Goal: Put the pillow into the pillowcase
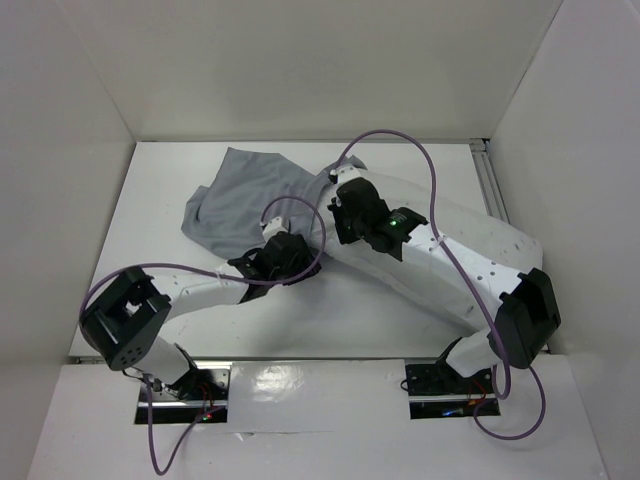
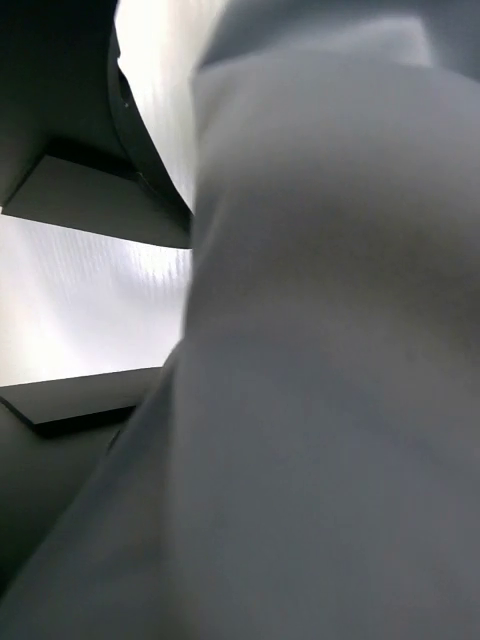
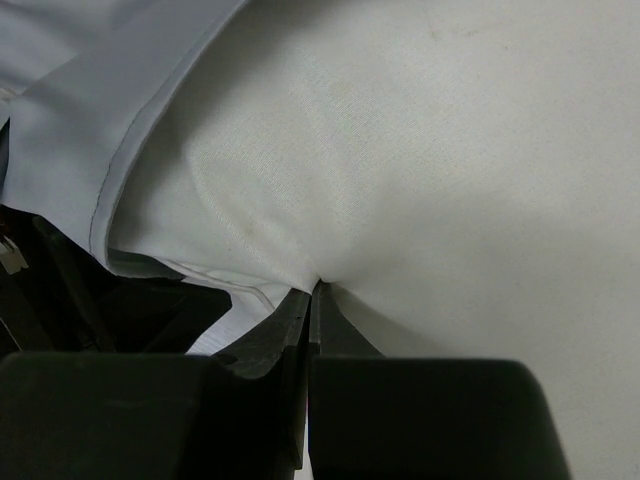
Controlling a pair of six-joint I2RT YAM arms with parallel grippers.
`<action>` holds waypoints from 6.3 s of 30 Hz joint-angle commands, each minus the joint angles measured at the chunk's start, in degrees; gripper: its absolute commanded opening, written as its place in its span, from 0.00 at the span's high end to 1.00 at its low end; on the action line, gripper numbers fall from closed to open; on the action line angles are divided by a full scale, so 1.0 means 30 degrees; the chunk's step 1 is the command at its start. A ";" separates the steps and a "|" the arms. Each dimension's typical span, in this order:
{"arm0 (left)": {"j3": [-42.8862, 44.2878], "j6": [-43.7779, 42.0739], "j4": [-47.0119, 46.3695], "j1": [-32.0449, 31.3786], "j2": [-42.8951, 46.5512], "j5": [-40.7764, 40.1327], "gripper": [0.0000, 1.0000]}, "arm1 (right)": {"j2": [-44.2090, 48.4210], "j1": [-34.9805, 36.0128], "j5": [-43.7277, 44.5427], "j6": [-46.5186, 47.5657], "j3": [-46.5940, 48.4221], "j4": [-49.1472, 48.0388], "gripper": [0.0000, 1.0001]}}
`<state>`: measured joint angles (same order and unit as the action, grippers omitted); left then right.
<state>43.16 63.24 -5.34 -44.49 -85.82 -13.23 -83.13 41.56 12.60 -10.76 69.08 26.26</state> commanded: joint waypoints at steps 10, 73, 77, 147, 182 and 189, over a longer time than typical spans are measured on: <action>0.1904 -0.0134 -0.0389 0.0094 -0.0602 -0.1944 0.63 | -0.0031 -0.0231 0.0194 0.0248 0.1376 0.0443 1.00; 0.6442 -0.6548 1.0802 0.6856 0.8832 1.4841 0.14 | -0.0797 0.3256 0.0168 -0.5023 -0.4914 -0.5964 1.00; 0.7294 -0.7543 1.1740 0.8146 0.8571 1.4493 0.99 | -0.0590 0.3431 -0.0069 -0.5259 -0.5302 -0.6176 1.00; 2.9587 -1.2995 1.6549 0.6920 -1.1146 1.0092 0.32 | 0.6913 0.6747 1.1913 -0.1839 -0.3404 -0.2924 0.05; 3.0646 -1.1208 1.3707 0.7974 -1.5196 1.5979 1.00 | -0.4987 -0.6034 -0.5812 -0.0191 0.4017 0.0065 1.00; 3.0263 -1.1208 1.3879 0.7799 -1.2877 1.6568 1.00 | -0.3168 -0.4628 -0.5052 -0.0541 0.2784 -0.1166 1.00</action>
<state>133.58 28.84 40.73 -20.40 -131.63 30.81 -94.80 24.25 -0.62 -11.35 78.39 25.26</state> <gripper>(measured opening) 0.033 0.020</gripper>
